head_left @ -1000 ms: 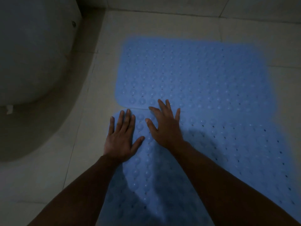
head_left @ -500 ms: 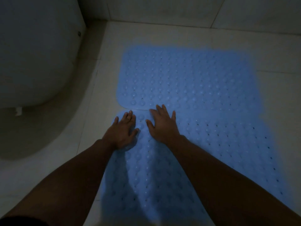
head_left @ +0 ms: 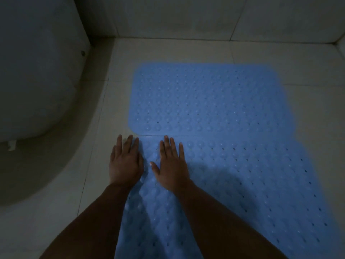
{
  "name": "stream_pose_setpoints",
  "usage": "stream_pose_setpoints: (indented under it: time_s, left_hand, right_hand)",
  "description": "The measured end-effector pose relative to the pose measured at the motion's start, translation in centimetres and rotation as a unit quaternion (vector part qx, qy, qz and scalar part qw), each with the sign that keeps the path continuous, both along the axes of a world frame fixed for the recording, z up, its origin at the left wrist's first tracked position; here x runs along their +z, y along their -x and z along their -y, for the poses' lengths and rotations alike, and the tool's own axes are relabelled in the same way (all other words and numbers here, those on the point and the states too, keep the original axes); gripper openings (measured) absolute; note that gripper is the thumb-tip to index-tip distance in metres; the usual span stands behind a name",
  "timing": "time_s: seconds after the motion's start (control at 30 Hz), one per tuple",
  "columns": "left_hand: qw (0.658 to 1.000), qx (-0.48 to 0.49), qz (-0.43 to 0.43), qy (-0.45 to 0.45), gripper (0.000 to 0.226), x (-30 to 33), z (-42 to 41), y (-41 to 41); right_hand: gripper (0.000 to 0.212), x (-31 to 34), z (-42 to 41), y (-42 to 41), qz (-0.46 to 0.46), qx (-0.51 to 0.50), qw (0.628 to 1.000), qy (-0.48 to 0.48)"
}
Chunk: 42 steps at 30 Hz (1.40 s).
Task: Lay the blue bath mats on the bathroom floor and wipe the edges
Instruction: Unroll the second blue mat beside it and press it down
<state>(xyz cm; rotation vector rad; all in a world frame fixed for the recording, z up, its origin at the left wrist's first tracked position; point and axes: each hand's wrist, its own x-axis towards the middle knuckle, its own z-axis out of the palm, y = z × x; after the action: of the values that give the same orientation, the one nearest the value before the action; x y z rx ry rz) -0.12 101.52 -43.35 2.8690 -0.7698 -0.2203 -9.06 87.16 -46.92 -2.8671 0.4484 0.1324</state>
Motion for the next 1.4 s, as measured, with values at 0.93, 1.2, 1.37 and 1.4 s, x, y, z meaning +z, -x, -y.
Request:
stream_pose_setpoints:
  time_s: [0.93,1.2,1.37,1.4]
  left_hand:
    - [0.997,-0.037,-0.037,0.052,0.074,0.9,8.4,4.0]
    - [0.988,-0.145,-0.045,-0.023,0.079,-1.7,14.1,9.0]
    - [0.989,-0.146,0.008,-0.026,0.086,-3.8,13.5,9.7]
    - [0.989,-0.145,0.015,-0.024,0.086,-3.9,13.5,9.8]
  right_hand:
    - [0.059,10.3,14.3,-0.5,-0.035,-0.122,0.967,-0.223]
    - [0.052,7.4,17.0,5.0,0.023,-0.122,0.975,-0.183]
    - [0.044,4.6,16.8,6.4,0.080,-0.096,0.978,-0.169]
    - [0.044,4.4,16.7,6.3,0.089,-0.089,0.979,-0.160]
